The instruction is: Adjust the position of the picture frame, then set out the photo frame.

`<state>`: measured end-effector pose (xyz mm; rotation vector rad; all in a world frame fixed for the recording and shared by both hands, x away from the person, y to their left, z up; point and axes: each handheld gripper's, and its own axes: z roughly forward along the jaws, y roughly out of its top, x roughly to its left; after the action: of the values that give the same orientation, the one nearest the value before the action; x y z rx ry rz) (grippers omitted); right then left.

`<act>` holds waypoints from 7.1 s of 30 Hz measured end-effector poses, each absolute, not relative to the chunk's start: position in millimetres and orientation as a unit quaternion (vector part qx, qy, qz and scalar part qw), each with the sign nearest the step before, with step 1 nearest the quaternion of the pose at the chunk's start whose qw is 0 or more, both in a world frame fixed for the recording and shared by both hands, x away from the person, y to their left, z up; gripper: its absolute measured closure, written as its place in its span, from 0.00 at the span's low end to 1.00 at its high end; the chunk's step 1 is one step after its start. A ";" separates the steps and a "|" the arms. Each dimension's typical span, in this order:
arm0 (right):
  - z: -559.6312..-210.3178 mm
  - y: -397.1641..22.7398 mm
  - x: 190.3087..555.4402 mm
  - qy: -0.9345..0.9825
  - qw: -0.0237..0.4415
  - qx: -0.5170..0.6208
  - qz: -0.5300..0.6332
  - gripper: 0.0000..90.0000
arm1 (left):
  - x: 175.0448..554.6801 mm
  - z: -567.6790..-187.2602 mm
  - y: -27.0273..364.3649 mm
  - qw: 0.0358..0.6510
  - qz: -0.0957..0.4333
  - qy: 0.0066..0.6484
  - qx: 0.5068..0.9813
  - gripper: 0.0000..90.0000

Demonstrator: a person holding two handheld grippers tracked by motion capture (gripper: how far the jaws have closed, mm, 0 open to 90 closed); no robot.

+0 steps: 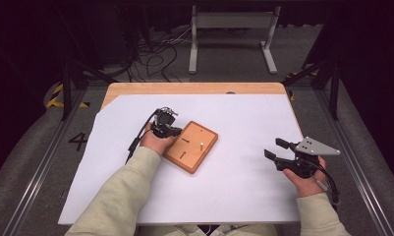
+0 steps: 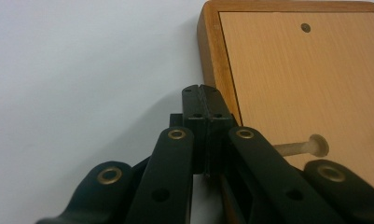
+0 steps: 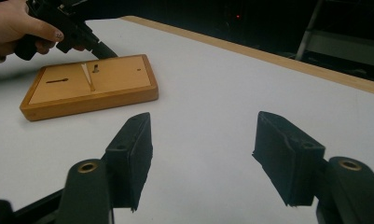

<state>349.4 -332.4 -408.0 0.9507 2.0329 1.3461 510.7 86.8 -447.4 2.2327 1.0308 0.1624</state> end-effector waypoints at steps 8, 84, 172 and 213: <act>-408.3 -330.4 349.9 0.755 0.254 0.343 0.498 0.46 | 495.2 -449.0 59.7 0.343 0.045 0.367 0.864 1.00; -411.8 -309.8 357.0 0.792 0.209 0.310 0.483 0.67 | 379.9 -448.1 35.8 0.346 0.025 0.216 0.913 1.00; -412.5 -317.9 359.7 0.781 0.213 0.324 0.489 0.60 | 427.2 -436.3 40.3 0.544 0.070 0.268 0.792 0.52; -414.8 -332.6 342.2 0.780 0.221 0.341 0.476 0.60 | 433.3 -458.1 6.1 0.479 0.079 0.202 0.851 0.93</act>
<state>342.2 -332.6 -414.8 0.9426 2.1552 1.3158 433.3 6.1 -458.1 2.0765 0.4928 0.1919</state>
